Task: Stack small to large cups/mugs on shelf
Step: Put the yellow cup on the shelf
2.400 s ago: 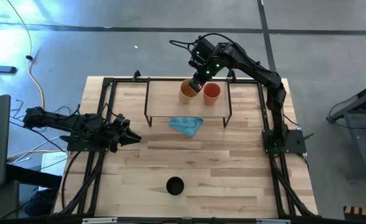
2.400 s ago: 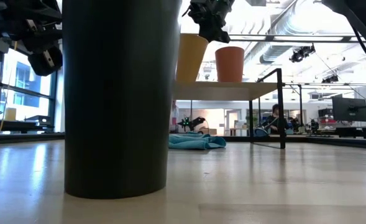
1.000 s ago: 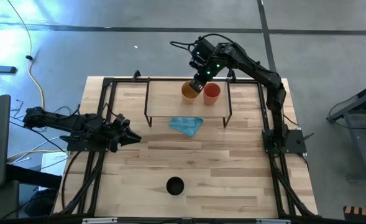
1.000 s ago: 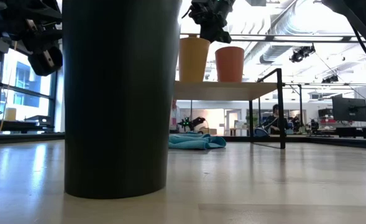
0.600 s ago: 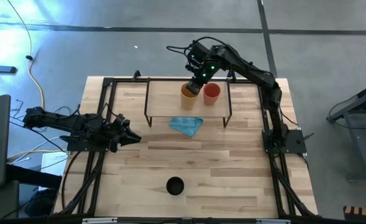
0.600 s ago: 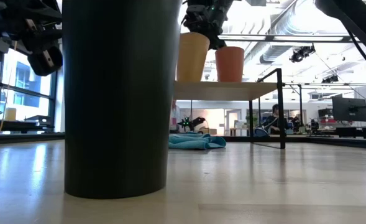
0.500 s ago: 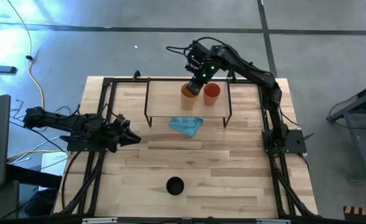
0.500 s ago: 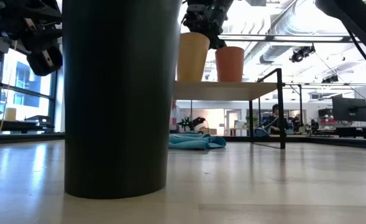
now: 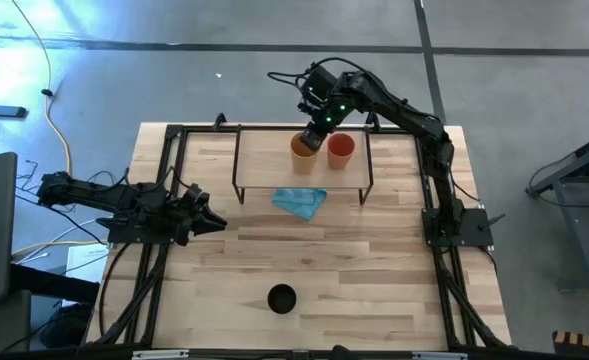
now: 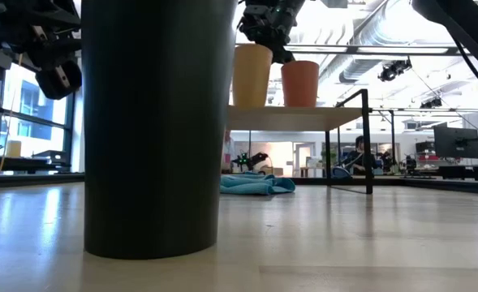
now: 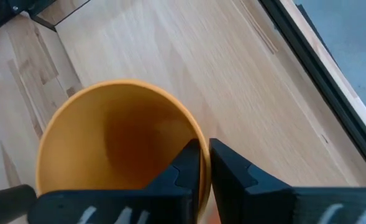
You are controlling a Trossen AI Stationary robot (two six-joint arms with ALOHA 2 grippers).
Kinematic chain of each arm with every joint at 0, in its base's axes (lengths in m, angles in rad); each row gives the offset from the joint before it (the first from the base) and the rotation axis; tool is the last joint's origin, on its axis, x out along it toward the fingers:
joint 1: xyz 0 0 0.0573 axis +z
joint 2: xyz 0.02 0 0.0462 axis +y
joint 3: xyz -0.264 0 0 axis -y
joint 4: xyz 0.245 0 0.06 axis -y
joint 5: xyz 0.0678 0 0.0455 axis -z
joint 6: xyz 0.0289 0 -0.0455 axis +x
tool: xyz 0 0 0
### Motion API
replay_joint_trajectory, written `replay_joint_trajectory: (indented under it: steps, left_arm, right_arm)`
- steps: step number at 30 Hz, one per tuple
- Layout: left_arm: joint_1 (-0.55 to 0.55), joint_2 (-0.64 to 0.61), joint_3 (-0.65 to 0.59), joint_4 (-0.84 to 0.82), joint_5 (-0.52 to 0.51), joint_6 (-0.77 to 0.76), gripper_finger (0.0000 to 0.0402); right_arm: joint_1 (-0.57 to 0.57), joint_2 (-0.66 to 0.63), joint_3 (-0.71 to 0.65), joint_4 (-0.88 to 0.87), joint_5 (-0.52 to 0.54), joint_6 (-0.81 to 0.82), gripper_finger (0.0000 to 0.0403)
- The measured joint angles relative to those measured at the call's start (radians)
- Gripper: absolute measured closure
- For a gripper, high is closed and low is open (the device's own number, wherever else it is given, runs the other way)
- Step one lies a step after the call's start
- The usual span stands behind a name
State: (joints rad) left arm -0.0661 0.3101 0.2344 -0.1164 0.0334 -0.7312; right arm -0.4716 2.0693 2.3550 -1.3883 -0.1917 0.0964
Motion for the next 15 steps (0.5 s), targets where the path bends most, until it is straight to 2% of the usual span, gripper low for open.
replay_joint_trajectory:
  steps: [15]
  left_arm:
    - [0.0,0.0,0.0,-0.016,-0.002,0.002,0.0309]
  right_arm:
    - [-0.013,0.0,0.0,0.026,0.004,-0.008,0.0377]
